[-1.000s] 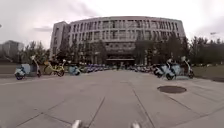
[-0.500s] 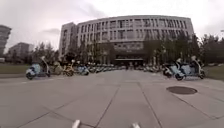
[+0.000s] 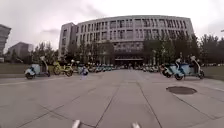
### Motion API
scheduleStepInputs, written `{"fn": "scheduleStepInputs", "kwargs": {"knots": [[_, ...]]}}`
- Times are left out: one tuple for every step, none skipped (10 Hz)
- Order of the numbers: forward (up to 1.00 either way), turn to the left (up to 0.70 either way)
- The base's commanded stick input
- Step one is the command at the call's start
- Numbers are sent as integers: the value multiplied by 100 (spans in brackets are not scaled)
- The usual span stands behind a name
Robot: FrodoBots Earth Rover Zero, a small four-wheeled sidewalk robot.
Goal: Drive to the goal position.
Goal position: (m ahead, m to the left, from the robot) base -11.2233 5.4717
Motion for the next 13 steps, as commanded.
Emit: {"fn": "scheduleStepInputs", "kwargs": {"knots": [[8,0],[39,0],[46,0],[19,0],[0,7],[0,31],[0,70],[0,70],[0,70],[0,70],[0,70],[0,70],[0,70]]}}
